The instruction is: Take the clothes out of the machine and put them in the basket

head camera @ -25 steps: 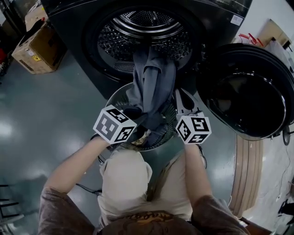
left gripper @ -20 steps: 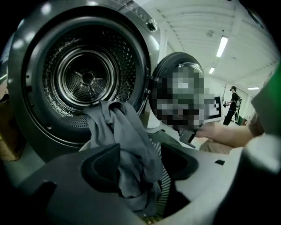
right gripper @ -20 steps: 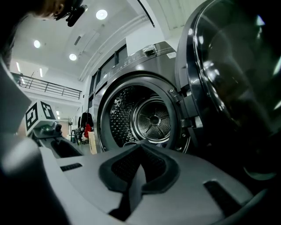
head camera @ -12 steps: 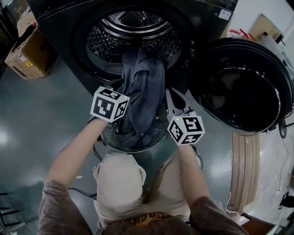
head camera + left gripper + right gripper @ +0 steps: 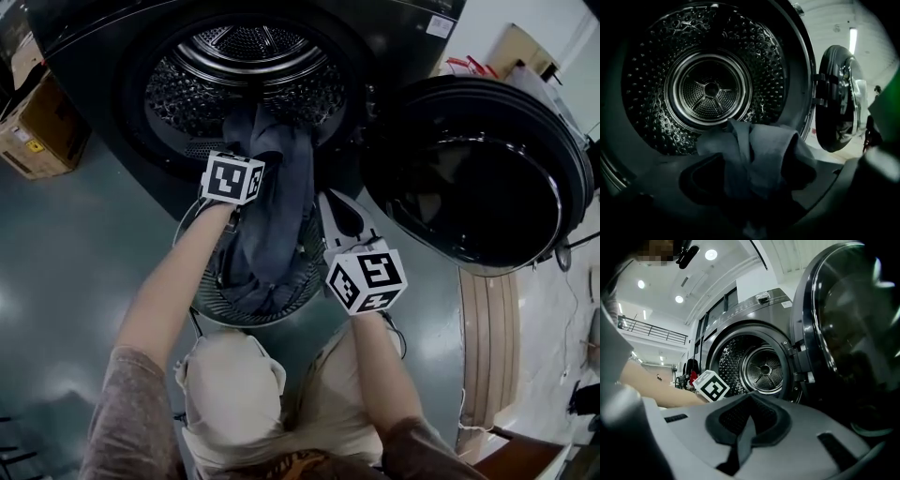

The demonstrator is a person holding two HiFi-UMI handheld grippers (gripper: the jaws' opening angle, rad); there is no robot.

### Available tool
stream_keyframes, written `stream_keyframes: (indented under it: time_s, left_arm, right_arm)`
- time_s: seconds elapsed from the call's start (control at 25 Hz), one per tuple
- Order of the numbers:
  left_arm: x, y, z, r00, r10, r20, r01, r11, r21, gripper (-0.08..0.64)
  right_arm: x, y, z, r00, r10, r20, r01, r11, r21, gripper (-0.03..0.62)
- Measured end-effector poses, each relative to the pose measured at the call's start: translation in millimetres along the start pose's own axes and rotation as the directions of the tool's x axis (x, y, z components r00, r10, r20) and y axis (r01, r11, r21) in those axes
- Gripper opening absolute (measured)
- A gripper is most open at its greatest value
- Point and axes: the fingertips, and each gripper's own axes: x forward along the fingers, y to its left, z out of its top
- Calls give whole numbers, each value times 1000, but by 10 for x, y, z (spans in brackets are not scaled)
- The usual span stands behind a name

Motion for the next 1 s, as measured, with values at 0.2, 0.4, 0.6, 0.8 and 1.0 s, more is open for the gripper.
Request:
stream_keyframes:
  time_s: [0.2,0.4,0.6,0.8,1.0]
  left_arm:
    - [50,59,-64,996,86,17,-86,996,10,283]
    - [-85,45,-72,999,21,25,-19,998,-57,94]
    - [-512,-111,-78,997,-67,37,69,996,-47,89]
    - [-1103,-432,-232,986,-167,18,168,985,-27,90]
    - [-1542,-707,-495,972,-232,-35,231,972,-30,91]
  right_arm:
    - [31,13,-17,1000,-2,-4,2,1000,-5,-5]
    - [59,43,-26,1000,12,-1,-12,1000,-14,-5]
    - [75,-34,-48,1000,3,-2,-3,1000,-8,-5]
    - [143,-32,-85,1000,10,-4,-10,1000,12,-5]
    - [184,41,-112,999,31,-8,-31,999,-4,-5]
